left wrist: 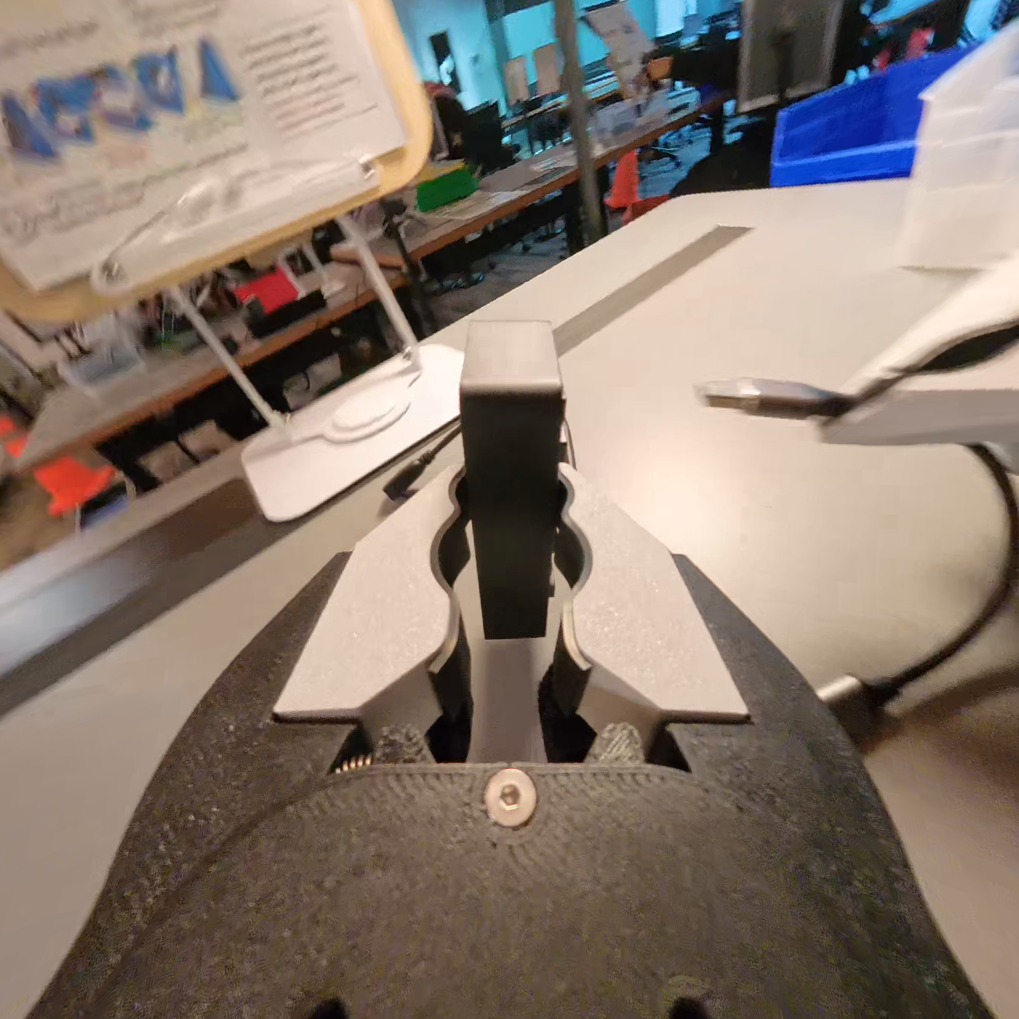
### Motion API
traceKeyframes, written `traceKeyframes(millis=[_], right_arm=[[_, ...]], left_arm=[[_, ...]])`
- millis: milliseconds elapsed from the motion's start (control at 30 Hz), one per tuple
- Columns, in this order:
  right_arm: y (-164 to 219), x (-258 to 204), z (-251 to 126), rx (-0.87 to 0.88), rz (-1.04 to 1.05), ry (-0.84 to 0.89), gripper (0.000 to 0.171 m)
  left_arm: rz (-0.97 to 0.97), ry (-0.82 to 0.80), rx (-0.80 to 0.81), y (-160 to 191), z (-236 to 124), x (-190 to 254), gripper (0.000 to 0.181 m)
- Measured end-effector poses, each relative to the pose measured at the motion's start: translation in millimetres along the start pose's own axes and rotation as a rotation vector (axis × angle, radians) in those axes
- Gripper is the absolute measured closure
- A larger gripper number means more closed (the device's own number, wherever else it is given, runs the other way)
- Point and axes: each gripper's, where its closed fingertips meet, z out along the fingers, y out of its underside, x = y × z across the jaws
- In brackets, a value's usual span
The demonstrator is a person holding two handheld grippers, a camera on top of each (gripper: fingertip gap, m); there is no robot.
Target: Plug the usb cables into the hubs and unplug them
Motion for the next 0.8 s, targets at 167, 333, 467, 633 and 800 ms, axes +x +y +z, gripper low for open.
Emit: traceKeyframes(millis=[167,333,467,633,800], right_arm=[[5,-13,1,-0.04,-0.025,-0.053,0.168],[20,-9,2,-0.113,0.025,-0.11,0.16],[25,-11,0,-0.167,0.08,-0.205,0.13],[38,-35,-2,-0.29,0.116,-0.384,0.066],[62,-51,11,-0.431,0.018,-0.408,0.025]], left_arm=[[-0.03,-0.026,-0.004,4,-1,-16,0.152],[0.028,-0.011,-0.018,5,2,-7,0.152],[0.004,-0.007,-0.013,4,2,-9,0.153],[0.011,0.001,-0.009,3,2,-5,0.153],[0.009,0.006,-0.003,2,1,-3,0.153]])
